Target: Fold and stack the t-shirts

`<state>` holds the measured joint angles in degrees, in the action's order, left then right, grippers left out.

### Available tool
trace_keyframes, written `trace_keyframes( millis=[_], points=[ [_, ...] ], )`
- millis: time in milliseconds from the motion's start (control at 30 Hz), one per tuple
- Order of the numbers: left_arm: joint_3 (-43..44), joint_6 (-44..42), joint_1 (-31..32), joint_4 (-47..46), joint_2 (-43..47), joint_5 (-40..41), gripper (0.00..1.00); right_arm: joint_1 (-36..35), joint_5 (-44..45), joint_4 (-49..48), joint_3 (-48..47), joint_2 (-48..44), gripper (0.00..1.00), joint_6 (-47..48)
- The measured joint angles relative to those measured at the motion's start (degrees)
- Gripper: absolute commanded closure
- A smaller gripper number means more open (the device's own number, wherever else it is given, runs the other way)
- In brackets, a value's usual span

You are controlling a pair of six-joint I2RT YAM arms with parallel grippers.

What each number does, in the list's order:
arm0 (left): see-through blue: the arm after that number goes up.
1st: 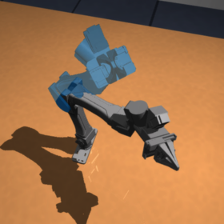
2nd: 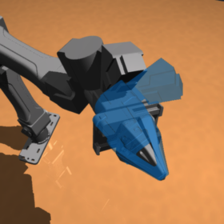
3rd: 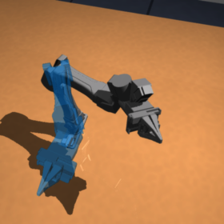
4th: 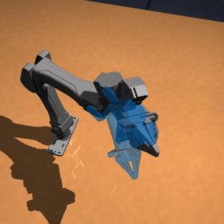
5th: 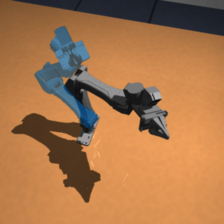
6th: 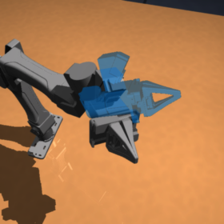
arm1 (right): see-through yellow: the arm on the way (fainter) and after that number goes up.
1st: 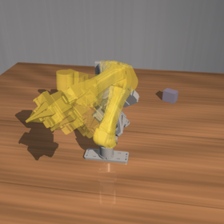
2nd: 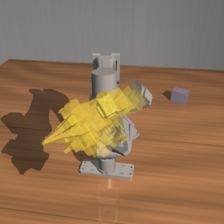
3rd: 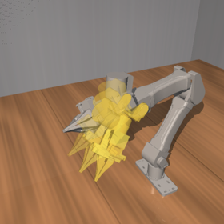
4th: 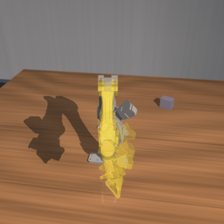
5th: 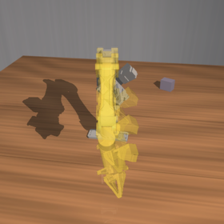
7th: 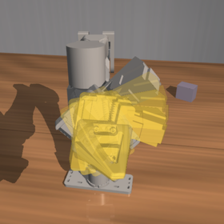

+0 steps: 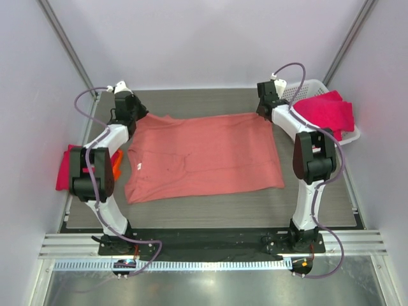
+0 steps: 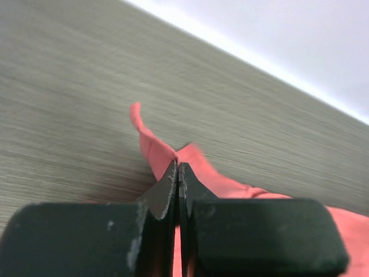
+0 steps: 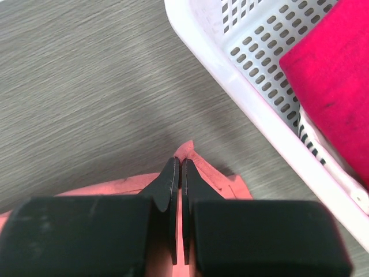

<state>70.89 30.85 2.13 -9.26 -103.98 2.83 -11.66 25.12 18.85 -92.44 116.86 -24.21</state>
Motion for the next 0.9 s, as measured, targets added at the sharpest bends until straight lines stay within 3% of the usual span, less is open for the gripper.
trace_keyframes(
  millis=[900],
  points=[
    [-21.44, -4.42, 3.65, -1.40, 25.75, 6.47, 1.00, 0.66, -4.11, -0.39, 17.27, -17.94, 0.99, -1.99]
  ],
)
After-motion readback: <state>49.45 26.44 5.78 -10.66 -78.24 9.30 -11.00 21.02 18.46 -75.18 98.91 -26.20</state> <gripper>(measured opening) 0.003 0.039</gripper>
